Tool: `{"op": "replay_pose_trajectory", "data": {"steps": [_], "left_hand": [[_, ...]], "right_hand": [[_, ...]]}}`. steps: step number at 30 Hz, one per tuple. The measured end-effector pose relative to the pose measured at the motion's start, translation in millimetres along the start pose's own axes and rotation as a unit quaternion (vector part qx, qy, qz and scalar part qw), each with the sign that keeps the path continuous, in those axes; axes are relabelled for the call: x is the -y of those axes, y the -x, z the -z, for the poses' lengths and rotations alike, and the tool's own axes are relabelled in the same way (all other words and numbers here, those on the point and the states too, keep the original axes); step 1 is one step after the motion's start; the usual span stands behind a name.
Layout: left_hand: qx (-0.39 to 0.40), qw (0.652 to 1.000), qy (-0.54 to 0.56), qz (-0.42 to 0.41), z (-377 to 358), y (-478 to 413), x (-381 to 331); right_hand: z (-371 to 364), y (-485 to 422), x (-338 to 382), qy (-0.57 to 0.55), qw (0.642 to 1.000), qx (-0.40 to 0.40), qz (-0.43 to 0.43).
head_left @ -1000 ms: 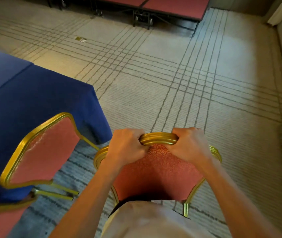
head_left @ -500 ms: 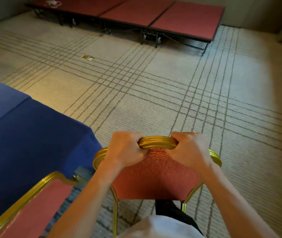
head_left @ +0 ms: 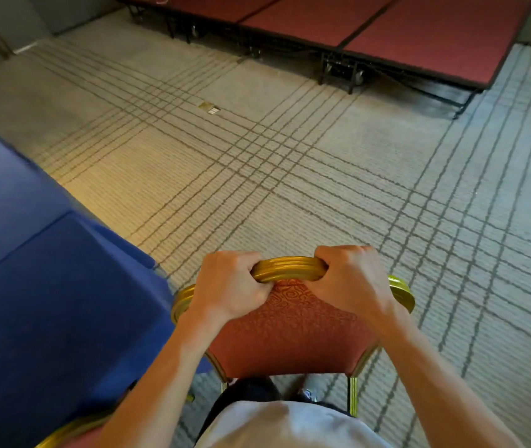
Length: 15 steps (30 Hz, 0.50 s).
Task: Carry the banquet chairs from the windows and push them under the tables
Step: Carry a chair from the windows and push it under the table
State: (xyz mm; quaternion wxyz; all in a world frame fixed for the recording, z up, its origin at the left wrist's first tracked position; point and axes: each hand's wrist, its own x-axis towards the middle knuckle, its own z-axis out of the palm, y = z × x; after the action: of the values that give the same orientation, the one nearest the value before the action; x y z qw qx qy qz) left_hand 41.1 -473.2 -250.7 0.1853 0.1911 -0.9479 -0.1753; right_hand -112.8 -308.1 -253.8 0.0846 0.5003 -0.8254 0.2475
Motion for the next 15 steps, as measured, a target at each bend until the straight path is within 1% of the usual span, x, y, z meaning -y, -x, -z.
{"op": "replay_pose_trajectory", "data": {"steps": [2, 6, 11, 15], "left_hand": [[-0.014, 1.000, -0.006, 0.001, -2.3, -27.0, 11.5], [-0.026, 0.999, -0.008, 0.029, -15.4, -83.8, 52.2], [-0.048, 0.998, -0.008, 0.046, -33.1, -164.3, 122.0], [-0.047, 0.997, -0.021, 0.063, -33.2, -223.4, 169.9]], "right_hand": [[-5.9, -32.7, -10.1, -0.006, 1.000, -0.007, 0.018], [-39.2, -105.9, -31.8, -0.003, 0.999, 0.010, 0.035], [-92.5, -207.4, -53.9, 0.000, 0.998, 0.042, 0.054], [-121.4, -283.8, -58.7, -0.011, 0.997, 0.045, 0.063]]}}
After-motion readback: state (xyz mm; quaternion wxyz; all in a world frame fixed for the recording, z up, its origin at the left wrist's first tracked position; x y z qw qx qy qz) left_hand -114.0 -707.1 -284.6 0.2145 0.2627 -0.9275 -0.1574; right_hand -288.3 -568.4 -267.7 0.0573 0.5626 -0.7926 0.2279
